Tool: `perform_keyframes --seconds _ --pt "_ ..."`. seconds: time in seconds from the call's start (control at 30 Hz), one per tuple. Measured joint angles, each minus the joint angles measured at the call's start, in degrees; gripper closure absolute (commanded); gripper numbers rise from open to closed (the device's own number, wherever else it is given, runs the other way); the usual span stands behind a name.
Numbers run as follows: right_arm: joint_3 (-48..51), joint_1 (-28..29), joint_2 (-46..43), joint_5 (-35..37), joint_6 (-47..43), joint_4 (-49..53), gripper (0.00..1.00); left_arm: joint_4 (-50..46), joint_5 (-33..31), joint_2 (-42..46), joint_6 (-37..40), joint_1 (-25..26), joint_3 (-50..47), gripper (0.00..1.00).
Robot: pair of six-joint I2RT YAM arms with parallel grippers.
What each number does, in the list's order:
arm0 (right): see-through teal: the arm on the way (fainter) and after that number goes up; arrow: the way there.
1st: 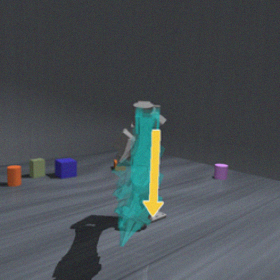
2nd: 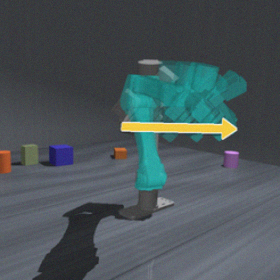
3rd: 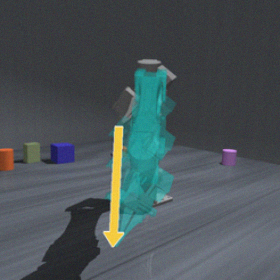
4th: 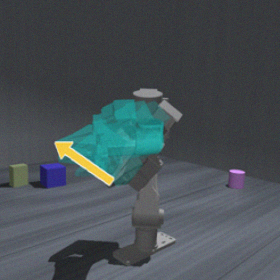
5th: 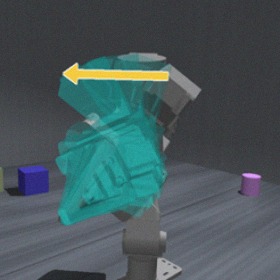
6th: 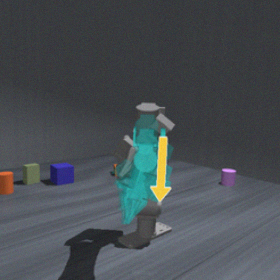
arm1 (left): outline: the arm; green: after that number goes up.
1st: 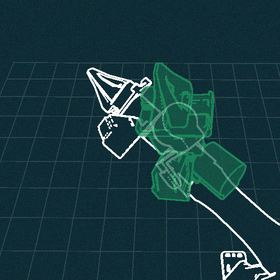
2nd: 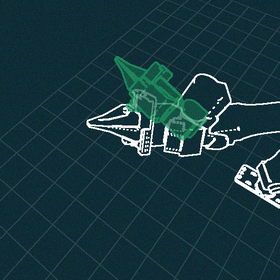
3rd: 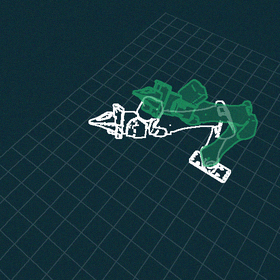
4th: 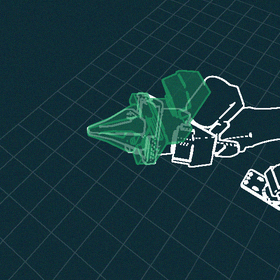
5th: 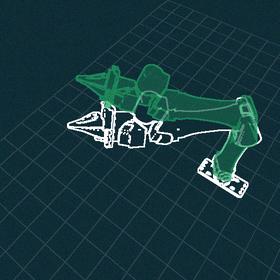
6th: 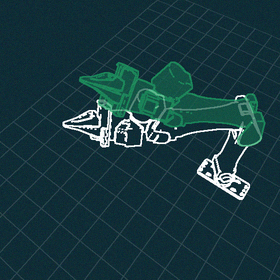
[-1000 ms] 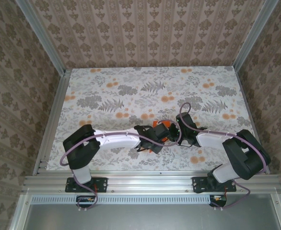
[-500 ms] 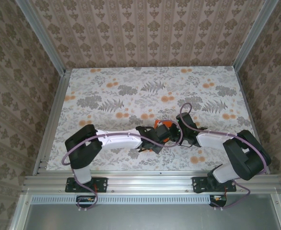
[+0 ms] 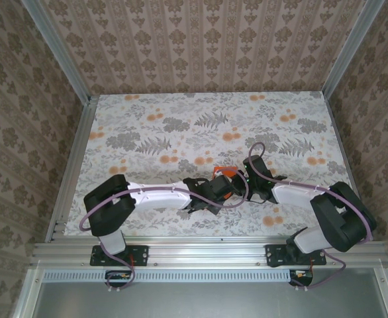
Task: Fold a paper plane with a square sheet of paper (pick it up from the middle)
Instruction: Fourth fold the wing at the center of the table.
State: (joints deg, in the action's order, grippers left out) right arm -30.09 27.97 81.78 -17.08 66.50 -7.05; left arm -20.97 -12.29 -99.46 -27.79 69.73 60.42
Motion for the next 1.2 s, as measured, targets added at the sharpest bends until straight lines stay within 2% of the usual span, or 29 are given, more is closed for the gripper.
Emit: perform_keyframes --seconds 0.07,0.17,0.23,0.4,0.73,0.87,1.0,1.2 --pt "-0.2 0.0 0.0 0.0 0.1 0.2 0.90 0.0 -0.3 0.0 0.2 0.0 0.0 0.61" --pt "-0.4 0.0 0.0 0.0 0.2 0.7 0.91 0.0 -0.7 0.0 0.3 0.0 0.0 0.60" --pt "-0.7 0.0 0.0 0.0 0.4 1.3 0.91 0.9 -0.9 0.2 0.3 0.0 -0.6 0.55" --pt "-1.7 0.0 -1.7 0.0 0.5 2.1 0.91 2.9 -0.9 5.0 0.3 0.0 -6.7 0.49" --pt "-2.4 0.0 -3.0 0.0 1.2 2.2 0.91 5.0 -1.0 5.7 1.0 0.1 -7.9 0.48" --pt "-2.4 0.0 -3.0 0.0 1.2 2.5 0.91 5.2 -2.3 5.7 1.9 0.1 -6.3 0.53" --pt "-2.4 0.0 -3.0 0.0 1.2 2.6 0.91 5.6 -3.0 5.6 2.9 0.0 -5.5 0.65" --pt "-2.4 -0.1 -3.0 0.0 1.5 2.5 0.90 5.5 -3.5 4.2 3.4 0.1 -5.1 0.66"
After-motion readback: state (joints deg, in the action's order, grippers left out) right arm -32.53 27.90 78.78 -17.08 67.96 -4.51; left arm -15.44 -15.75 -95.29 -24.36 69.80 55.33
